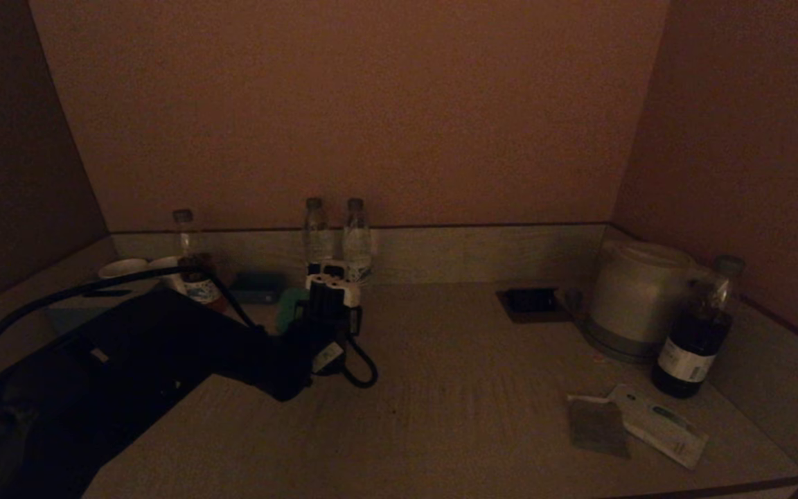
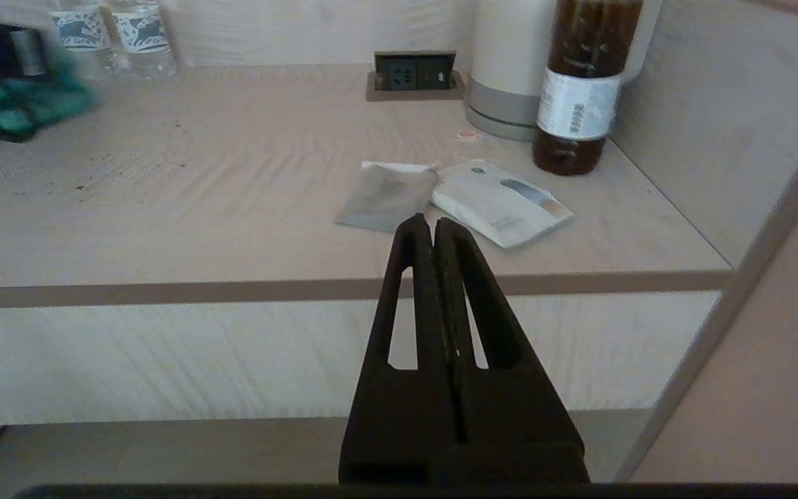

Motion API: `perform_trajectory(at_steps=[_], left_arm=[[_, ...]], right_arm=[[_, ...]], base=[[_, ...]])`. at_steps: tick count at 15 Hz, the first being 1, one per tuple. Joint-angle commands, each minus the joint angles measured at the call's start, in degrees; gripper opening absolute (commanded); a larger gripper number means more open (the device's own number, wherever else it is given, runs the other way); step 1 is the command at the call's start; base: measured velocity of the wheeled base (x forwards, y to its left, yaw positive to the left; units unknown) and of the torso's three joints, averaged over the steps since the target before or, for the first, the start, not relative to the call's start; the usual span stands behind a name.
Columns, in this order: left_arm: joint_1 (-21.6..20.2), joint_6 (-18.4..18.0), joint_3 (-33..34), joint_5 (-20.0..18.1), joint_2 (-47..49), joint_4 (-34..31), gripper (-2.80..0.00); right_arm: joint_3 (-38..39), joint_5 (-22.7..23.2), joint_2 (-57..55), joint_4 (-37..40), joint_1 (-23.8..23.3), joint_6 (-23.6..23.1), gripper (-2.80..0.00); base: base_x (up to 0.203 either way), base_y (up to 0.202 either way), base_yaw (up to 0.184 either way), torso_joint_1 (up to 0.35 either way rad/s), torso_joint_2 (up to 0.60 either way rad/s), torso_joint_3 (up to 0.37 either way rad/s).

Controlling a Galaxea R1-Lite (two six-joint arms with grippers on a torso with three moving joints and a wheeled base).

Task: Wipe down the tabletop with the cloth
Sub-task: Sweep the stains on the table

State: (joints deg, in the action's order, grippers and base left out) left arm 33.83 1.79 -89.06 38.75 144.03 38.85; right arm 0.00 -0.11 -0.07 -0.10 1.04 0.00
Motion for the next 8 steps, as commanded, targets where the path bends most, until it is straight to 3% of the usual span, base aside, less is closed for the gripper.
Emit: perform_trajectory(at_steps=[1,3,8], left_arm=[[4.5,0.1,-0.4,0.5,-1.5,0.0,-2.8],[8.1,0.2,0.5,0.8,-3.6,0.0,-2.8],[12.6,1.2,6.6,1.8,-8.8,0.2,-2.8]], right_arm=[[0.0,0.0,0.0,0.0,-0.1,0.0,-2.8],[0.0,0.0,0.0,0.0,-0.1,0.0,-2.8],[0.0,0.0,0.0,0.0,-0.1,0.0,-2.8]], base=[[0.0,0.0,0.0,0.0,0.0,0.0],[0.0,0.0,0.0,0.0,0.0,0.0],[0.0,0.0,0.0,0.0,0.0,0.0]])
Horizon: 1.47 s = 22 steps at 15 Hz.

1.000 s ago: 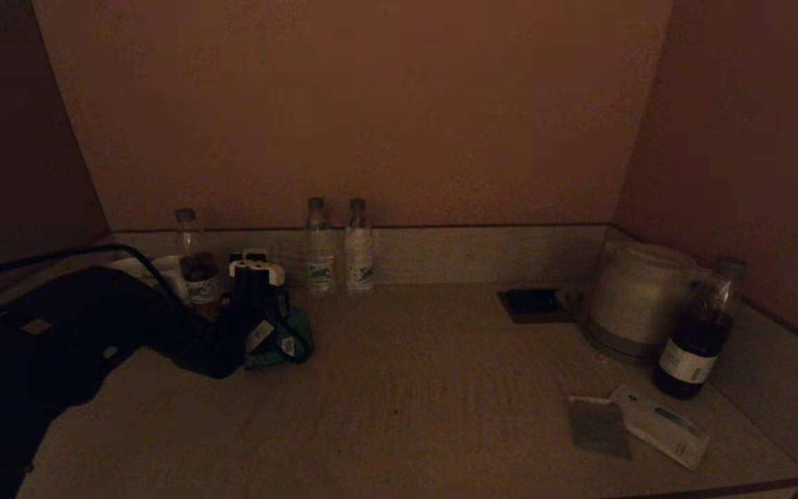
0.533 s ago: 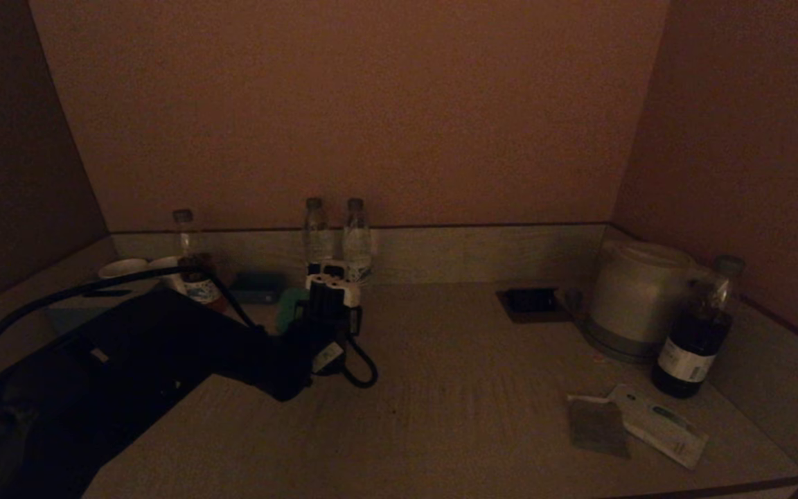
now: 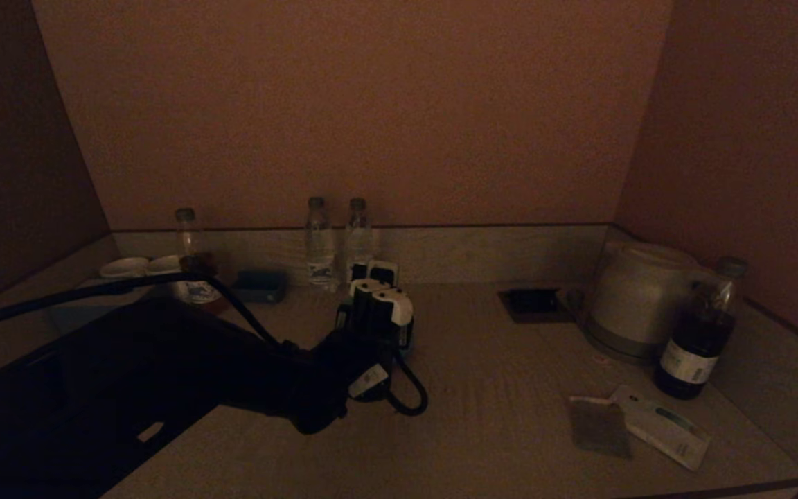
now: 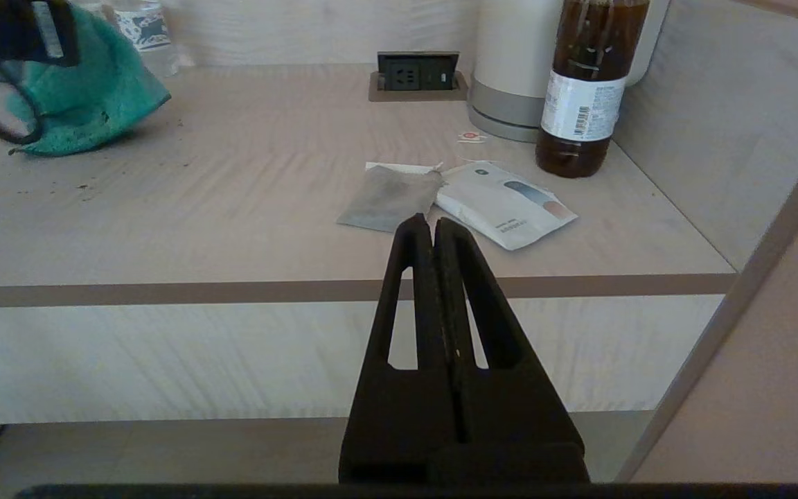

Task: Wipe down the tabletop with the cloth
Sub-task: Sweep the stains on the table

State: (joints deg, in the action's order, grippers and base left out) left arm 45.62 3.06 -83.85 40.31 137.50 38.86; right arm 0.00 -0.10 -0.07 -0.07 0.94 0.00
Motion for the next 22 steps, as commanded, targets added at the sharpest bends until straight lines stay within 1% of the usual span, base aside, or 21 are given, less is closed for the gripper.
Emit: perform_trajectory(at_steps=[1,4,5,8,13,15,16,17,19,20,22], left_arm=[[2.0,0.8,6.0,0.2,-4.1,0.3,-2.8],[3.5,4.0,16.6,0.3,-8.2,0.5,-2.8],[3.7,5.8,21.5,0.3,-10.1,0.5,-2.8],[3.8,9.9,31.8,0.3,-16.2,0.6,-2.8],[3.4,12.7,41.6,0.3,-23.9,0.5,-2.8],[2.9,13.3,42.6,0.4,-24.7,0.6,-2.8],[2.0,13.7,44.7,0.6,-26.0,0.6,-2.8],[-0.8,13.9,46.2,0.8,-27.4,0.6,-2.8],[-7.4,13.8,44.5,0.8,-29.0,0.7,-2.8],[-11.9,13.1,40.1,0.6,-29.2,0.6,-2.8],[-17.7,12.0,32.3,0.0,-29.1,0.5,-2.8]], right_arm=[[0.0,0.0,0.0,0.0,0.0,0.0,-2.8],[0.0,0.0,0.0,0.0,0.0,0.0,-2.8],[0.0,0.0,0.0,0.0,0.0,0.0,-2.8],[0.0,0.0,0.0,0.0,0.0,0.0,-2.8],[0.0,0.0,0.0,0.0,0.0,0.0,-2.8],[0.0,0.0,0.0,0.0,0.0,0.0,-2.8],[0.0,0.0,0.0,0.0,0.0,0.0,-2.8],[0.0,0.0,0.0,0.0,0.0,0.0,-2.8],[0.0,0.0,0.0,0.0,0.0,0.0,-2.8],[0.0,0.0,0.0,0.0,0.0,0.0,-2.8],[0.0,0.0,0.0,0.0,0.0,0.0,-2.8]], base=[[0.0,0.0,0.0,0.0,0.0,0.0],[0.0,0.0,0.0,0.0,0.0,0.0],[0.0,0.0,0.0,0.0,0.0,0.0],[0.0,0.0,0.0,0.0,0.0,0.0],[0.0,0.0,0.0,0.0,0.0,0.0],[0.0,0.0,0.0,0.0,0.0,0.0],[0.0,0.0,0.0,0.0,0.0,0.0],[0.0,0.0,0.0,0.0,0.0,0.0],[0.0,0.0,0.0,0.0,0.0,0.0],[0.0,0.0,0.0,0.0,0.0,0.0],[0.0,0.0,0.0,0.0,0.0,0.0]])
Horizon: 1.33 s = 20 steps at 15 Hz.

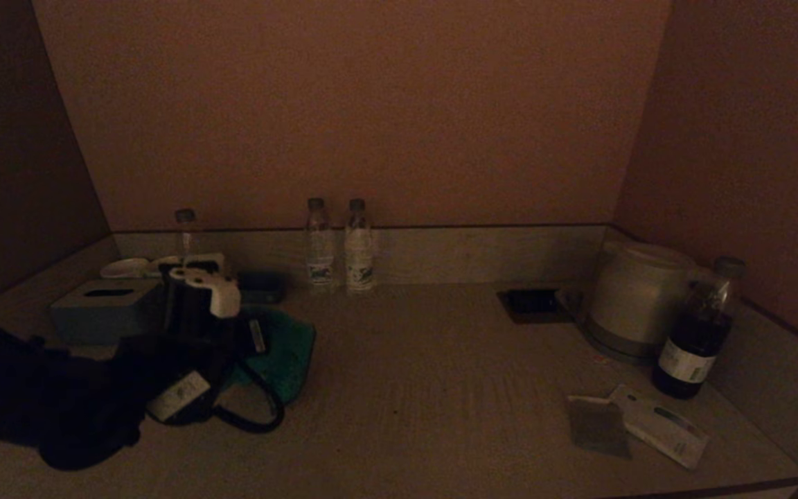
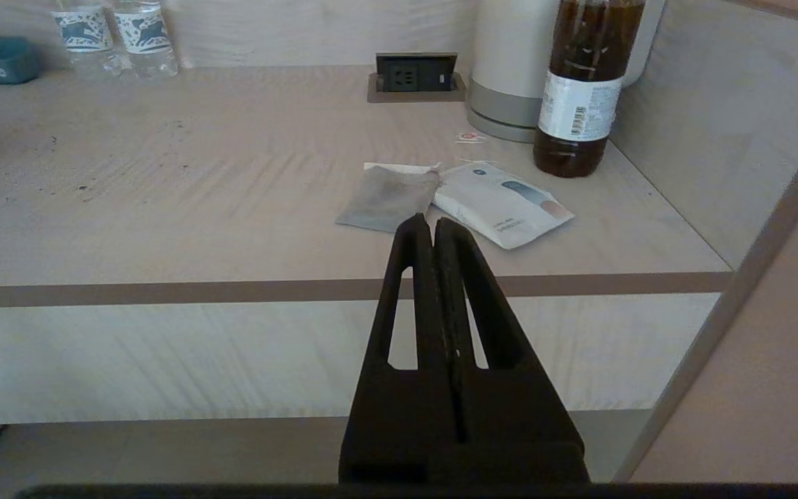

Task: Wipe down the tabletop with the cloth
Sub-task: Sweep the stains on the table

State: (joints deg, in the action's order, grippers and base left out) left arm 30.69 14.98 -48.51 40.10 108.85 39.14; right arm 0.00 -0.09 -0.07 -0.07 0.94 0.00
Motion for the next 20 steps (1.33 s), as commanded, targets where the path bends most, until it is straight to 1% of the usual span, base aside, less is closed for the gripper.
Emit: perform_trajectory(at_steps=[1,3,5,7,9,12,14,17,20], left_arm=[[-4.4,-0.2,-6.7,-0.4,0.0,0.0,-2.8],[-6.5,-1.0,-15.9,-1.3,1.4,-0.4,-2.8],[-7.8,-2.8,-27.2,-2.0,5.3,-0.7,-2.8],[-8.6,-4.7,-34.0,-2.4,10.7,-0.8,-2.8],[-8.7,-5.9,-37.5,-2.5,15.4,-0.9,-2.8],[-8.9,-8.4,-45.5,-2.6,25.0,-0.9,-2.8],[-9.1,-9.8,-48.8,-2.6,29.9,-0.9,-2.8],[-9.2,-11.1,-51.0,-2.6,34.0,-1.0,-2.8],[-9.1,-11.2,-50.7,-2.4,35.2,-1.0,-2.8]], right_arm=[[0.0,0.0,0.0,0.0,0.0,0.0,-2.8],[0.0,0.0,0.0,0.0,0.0,0.0,-2.8],[0.0,0.0,0.0,0.0,0.0,0.0,-2.8],[0.0,0.0,0.0,0.0,0.0,0.0,-2.8],[0.0,0.0,0.0,0.0,0.0,0.0,-2.8],[0.0,0.0,0.0,0.0,0.0,0.0,-2.8],[0.0,0.0,0.0,0.0,0.0,0.0,-2.8],[0.0,0.0,0.0,0.0,0.0,0.0,-2.8],[0.0,0.0,0.0,0.0,0.0,0.0,-2.8]], base=[[0.0,0.0,0.0,0.0,0.0,0.0],[0.0,0.0,0.0,0.0,0.0,0.0],[0.0,0.0,0.0,0.0,0.0,0.0],[0.0,0.0,0.0,0.0,0.0,0.0],[0.0,0.0,0.0,0.0,0.0,0.0],[0.0,0.0,0.0,0.0,0.0,0.0],[0.0,0.0,0.0,0.0,0.0,0.0],[0.0,0.0,0.0,0.0,0.0,0.0],[0.0,0.0,0.0,0.0,0.0,0.0]])
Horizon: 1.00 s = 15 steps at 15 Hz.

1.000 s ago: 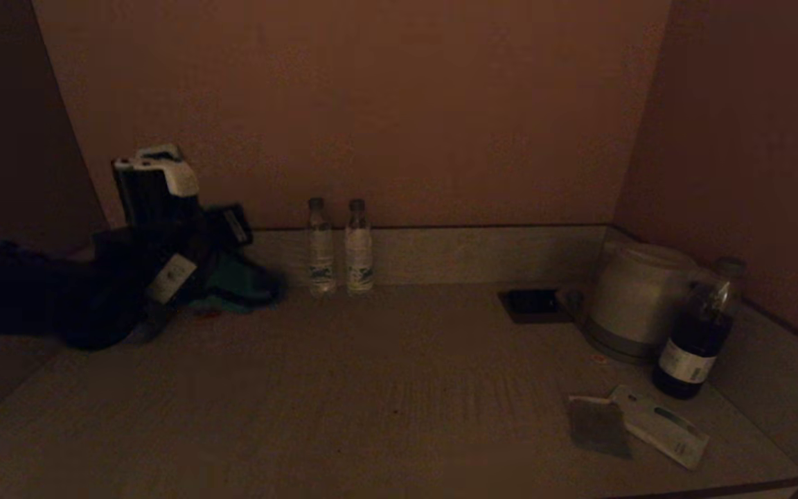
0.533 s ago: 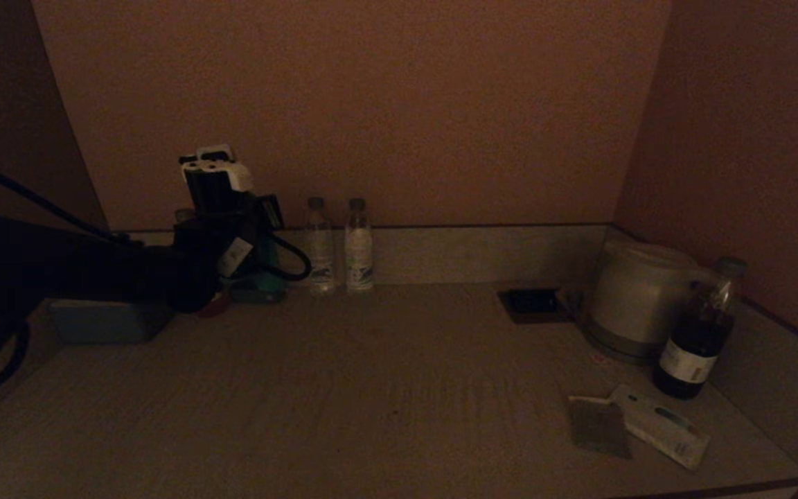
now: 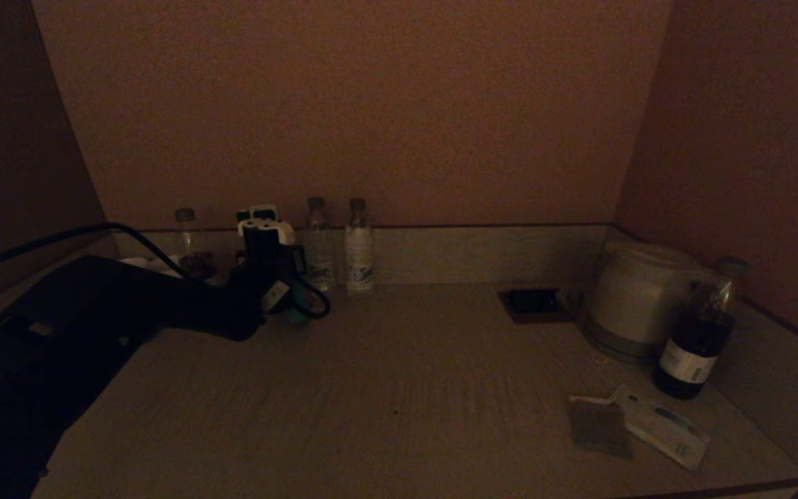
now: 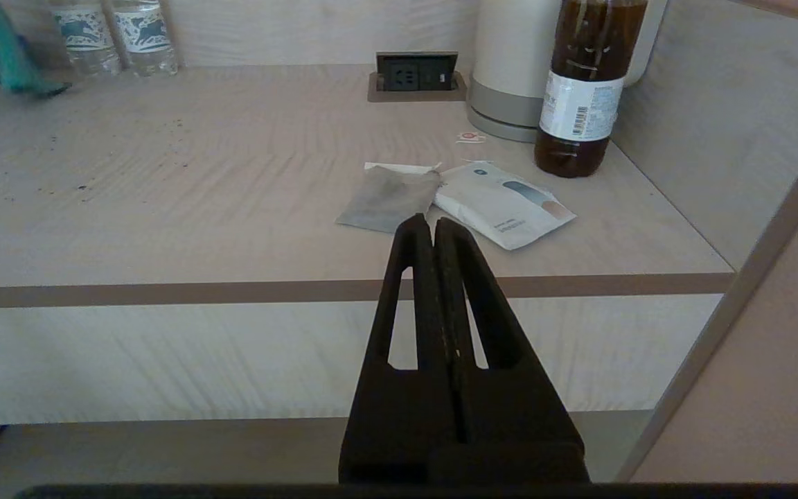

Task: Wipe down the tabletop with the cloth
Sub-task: Sweep the stains on the table

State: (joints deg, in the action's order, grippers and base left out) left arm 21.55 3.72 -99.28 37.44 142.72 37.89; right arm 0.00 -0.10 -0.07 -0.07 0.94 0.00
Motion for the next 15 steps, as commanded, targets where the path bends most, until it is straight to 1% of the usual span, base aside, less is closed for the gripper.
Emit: perform_trajectory(at_steps=[1,4,7,11,12,14,15], left_arm=[[0.1,0.1,1.6,0.6,1.8,-0.1,-2.8],[0.3,0.6,4.3,1.4,2.2,-1.3,-2.8],[1.9,2.0,13.3,2.1,1.9,-2.1,-2.8],[4.7,4.9,18.7,2.3,-0.2,-1.9,-2.8],[5.8,5.9,21.3,2.2,-2.0,-2.0,-2.8],[9.6,8.9,28.7,2.2,-6.5,-2.1,-2.8],[11.4,10.5,31.2,2.2,-8.0,-2.3,-2.8]], right_arm=[[0.0,0.0,0.0,0.0,0.0,0.0,-2.8],[0.0,0.0,0.0,0.0,0.0,0.0,-2.8],[0.0,0.0,0.0,0.0,0.0,0.0,-2.8],[0.0,0.0,0.0,0.0,0.0,0.0,-2.8],[0.0,0.0,0.0,0.0,0.0,0.0,-2.8],[0.0,0.0,0.0,0.0,0.0,0.0,-2.8],[0.0,0.0,0.0,0.0,0.0,0.0,-2.8]], base=[[0.0,0.0,0.0,0.0,0.0,0.0],[0.0,0.0,0.0,0.0,0.0,0.0],[0.0,0.0,0.0,0.0,0.0,0.0],[0.0,0.0,0.0,0.0,0.0,0.0],[0.0,0.0,0.0,0.0,0.0,0.0],[0.0,0.0,0.0,0.0,0.0,0.0],[0.0,0.0,0.0,0.0,0.0,0.0]])
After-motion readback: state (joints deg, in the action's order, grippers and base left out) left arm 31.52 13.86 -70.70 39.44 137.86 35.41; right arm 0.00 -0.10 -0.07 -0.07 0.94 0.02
